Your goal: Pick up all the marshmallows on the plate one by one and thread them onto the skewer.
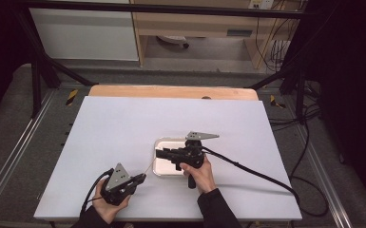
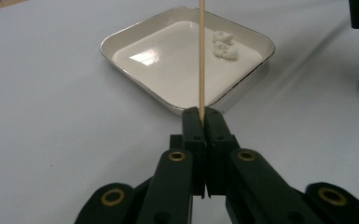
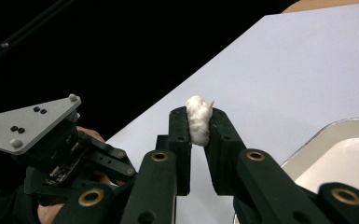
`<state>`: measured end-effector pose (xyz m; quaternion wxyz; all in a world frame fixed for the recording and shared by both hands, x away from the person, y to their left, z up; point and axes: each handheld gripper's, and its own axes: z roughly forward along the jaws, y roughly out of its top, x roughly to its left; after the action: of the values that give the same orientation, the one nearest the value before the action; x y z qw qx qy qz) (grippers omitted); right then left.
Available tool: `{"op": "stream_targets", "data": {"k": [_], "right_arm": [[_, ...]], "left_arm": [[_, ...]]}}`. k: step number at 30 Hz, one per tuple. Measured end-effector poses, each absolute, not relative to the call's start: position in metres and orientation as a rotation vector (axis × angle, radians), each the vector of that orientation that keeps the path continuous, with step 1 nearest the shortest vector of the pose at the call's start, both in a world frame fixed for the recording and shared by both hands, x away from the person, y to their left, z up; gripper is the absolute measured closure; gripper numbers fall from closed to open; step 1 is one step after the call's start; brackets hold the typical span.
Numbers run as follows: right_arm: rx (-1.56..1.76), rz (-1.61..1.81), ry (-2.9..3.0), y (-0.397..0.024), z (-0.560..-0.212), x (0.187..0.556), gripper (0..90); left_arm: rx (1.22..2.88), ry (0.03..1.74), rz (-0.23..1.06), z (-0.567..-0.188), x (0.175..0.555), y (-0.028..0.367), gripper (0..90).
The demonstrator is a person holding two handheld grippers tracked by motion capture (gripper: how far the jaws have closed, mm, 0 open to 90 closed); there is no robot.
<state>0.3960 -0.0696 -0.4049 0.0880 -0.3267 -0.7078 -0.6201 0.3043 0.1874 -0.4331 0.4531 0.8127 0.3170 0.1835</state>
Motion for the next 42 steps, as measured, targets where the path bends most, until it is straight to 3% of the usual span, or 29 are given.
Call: {"op": "stream_targets", "data": {"k": [42], "right_arm": [[-0.957, -1.845, -2.087, -0.0671, -0.4131, 0.3918, 82.5]], "left_arm": [[2.016, 0.782, 0.457, -0.4345, 0.3041, 0.1847, 89.0]]}}
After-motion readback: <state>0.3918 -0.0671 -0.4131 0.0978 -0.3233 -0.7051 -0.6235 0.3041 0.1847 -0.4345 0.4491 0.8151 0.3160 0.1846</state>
